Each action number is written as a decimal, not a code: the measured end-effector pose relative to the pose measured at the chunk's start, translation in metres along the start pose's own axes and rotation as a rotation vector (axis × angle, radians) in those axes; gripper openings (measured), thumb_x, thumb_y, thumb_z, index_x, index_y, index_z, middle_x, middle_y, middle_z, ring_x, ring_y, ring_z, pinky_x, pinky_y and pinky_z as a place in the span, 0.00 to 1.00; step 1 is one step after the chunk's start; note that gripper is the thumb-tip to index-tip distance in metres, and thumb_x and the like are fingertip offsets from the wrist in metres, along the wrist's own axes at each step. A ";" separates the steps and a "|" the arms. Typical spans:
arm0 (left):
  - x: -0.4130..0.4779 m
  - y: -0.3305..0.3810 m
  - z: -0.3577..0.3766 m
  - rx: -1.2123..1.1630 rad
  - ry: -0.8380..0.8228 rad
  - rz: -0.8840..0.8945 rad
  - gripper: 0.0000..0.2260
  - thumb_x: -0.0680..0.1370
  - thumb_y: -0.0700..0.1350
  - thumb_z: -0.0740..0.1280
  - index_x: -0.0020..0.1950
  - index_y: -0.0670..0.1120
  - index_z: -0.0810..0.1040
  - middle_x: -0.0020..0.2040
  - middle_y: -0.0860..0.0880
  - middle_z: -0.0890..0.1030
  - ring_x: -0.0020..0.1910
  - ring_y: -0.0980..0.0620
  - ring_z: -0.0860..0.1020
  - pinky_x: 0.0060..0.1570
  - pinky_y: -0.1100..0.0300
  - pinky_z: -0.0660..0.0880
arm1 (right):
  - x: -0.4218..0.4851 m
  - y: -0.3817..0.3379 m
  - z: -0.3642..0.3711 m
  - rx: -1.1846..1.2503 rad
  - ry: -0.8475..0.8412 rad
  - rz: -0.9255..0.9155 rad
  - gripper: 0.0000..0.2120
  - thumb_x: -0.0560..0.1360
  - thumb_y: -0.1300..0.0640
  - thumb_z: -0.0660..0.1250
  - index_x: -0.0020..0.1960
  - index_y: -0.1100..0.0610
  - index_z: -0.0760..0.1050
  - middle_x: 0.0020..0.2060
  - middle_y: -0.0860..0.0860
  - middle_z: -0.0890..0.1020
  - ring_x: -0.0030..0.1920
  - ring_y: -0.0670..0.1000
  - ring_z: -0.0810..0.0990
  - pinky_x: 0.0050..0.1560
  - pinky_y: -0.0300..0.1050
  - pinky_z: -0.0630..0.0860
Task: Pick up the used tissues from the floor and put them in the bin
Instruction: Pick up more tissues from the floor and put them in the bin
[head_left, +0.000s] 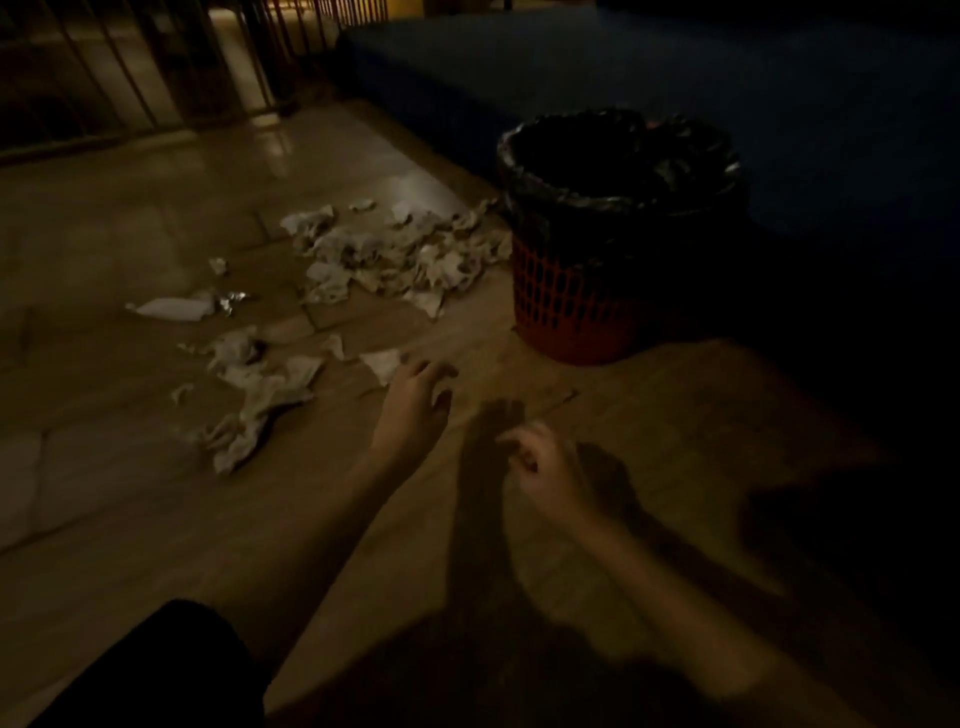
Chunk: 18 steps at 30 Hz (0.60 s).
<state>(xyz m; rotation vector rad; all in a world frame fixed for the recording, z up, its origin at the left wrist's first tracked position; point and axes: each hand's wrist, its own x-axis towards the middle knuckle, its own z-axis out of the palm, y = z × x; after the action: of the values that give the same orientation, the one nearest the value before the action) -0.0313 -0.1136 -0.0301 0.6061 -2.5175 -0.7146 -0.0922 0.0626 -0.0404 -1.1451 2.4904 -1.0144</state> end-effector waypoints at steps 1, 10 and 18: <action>-0.026 -0.015 0.002 0.004 -0.022 -0.043 0.11 0.73 0.37 0.66 0.55 0.44 0.77 0.54 0.42 0.78 0.55 0.43 0.75 0.51 0.53 0.73 | -0.019 0.005 0.015 0.008 -0.060 0.010 0.14 0.72 0.68 0.64 0.57 0.59 0.77 0.57 0.57 0.78 0.57 0.56 0.76 0.58 0.44 0.73; -0.178 -0.078 0.001 0.155 -0.112 -0.208 0.08 0.76 0.44 0.63 0.53 0.46 0.78 0.52 0.47 0.78 0.50 0.46 0.73 0.46 0.58 0.69 | -0.101 0.008 0.076 -0.133 -0.256 -0.093 0.13 0.73 0.59 0.65 0.57 0.54 0.77 0.55 0.48 0.76 0.59 0.48 0.71 0.59 0.35 0.65; -0.215 -0.098 -0.020 0.235 -0.084 -0.230 0.11 0.74 0.46 0.61 0.50 0.44 0.79 0.52 0.43 0.80 0.48 0.43 0.74 0.46 0.54 0.71 | -0.150 0.042 0.046 -0.242 -0.323 -0.157 0.11 0.66 0.50 0.69 0.48 0.47 0.78 0.53 0.44 0.79 0.54 0.46 0.72 0.53 0.39 0.71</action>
<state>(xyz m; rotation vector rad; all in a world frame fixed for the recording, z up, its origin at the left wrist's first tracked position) 0.1795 -0.0852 -0.1346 0.9790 -2.6585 -0.5333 0.0045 0.1692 -0.1152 -1.4641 2.3338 -0.5153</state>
